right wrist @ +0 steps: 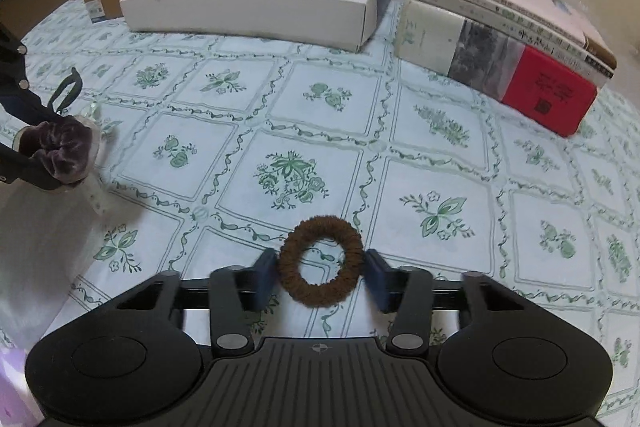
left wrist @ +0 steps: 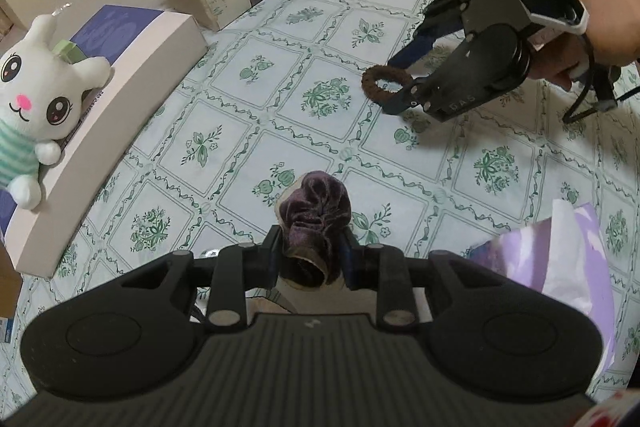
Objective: Organize soft objects
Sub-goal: 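Grasp the purple scrunchie with the left gripper while the right gripper grasps the brown hair tie, then carry the scrunchie and hair tie over the cardboard box with both grippers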
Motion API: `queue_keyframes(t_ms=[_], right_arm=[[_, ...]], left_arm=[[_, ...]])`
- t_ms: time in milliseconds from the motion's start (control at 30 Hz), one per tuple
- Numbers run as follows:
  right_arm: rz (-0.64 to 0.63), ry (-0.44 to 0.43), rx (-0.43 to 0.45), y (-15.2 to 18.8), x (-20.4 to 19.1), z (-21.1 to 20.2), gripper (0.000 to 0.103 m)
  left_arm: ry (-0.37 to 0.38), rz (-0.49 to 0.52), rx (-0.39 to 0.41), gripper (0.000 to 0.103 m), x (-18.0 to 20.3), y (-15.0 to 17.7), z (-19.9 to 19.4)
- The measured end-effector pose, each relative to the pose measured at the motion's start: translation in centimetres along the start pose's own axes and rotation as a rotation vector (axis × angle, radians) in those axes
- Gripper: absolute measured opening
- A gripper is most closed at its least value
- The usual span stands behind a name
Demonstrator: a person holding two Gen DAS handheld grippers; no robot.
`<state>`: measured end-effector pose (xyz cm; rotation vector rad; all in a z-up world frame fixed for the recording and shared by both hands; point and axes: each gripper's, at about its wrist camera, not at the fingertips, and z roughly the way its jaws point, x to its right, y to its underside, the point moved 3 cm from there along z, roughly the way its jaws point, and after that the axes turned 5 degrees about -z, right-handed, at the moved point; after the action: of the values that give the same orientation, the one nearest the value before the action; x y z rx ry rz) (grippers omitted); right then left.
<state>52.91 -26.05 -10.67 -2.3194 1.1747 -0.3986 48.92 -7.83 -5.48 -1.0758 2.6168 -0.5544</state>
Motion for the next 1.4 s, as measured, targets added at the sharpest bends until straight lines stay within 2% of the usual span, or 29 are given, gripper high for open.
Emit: queue_keyframes(t_ms=[33, 67, 100, 300, 533, 733, 1067, 1200, 1400], right_arm=[[0.001, 0.000, 0.000, 0.0, -0.1, 0.0, 0.035], [-0.001, 0.002, 0.003, 0.0, -0.2, -0.1, 0.021], [-0.006, 0.010, 0.007, 0.0, -0.4, -0.3, 0.018], [-0.029, 0.039, 0.050, 0.0, -1.9, -3.2, 0.018], [0.012, 0.050, 0.113, 0.3, -4.8, -9.6, 0.018], [0.064, 0.033, 0.147, 1.6, -8.4, -14.9, 0.018], [0.094, -0.001, 0.216, 4.5, -15.1, -21.9, 0.018], [0.150, -0.012, 0.243, 6.3, -17.1, -23.8, 0.018], [0.200, -0.031, 0.296, 8.9, -20.3, -25.8, 0.018]], left_arm=[[-0.001, 0.003, 0.002, 0.026, 0.0, 0.1, -0.1], [-0.003, 0.006, 0.004, 0.026, 0.1, 0.1, -0.2], [-0.005, 0.006, 0.008, 0.026, 0.1, 0.1, -0.4], [-0.025, -0.022, 0.026, 0.026, 0.5, 0.1, -2.6], [-0.060, -0.094, 0.060, 0.026, 2.6, 0.6, -7.2], [-0.092, -0.168, 0.111, 0.026, 5.1, 2.5, -11.8], [-0.114, -0.312, 0.230, 0.026, 9.6, 9.0, -18.8], [-0.139, -0.383, 0.299, 0.026, 10.9, 12.2, -21.2], [-0.223, -0.486, 0.392, 0.026, 12.7, 17.0, -24.1]])
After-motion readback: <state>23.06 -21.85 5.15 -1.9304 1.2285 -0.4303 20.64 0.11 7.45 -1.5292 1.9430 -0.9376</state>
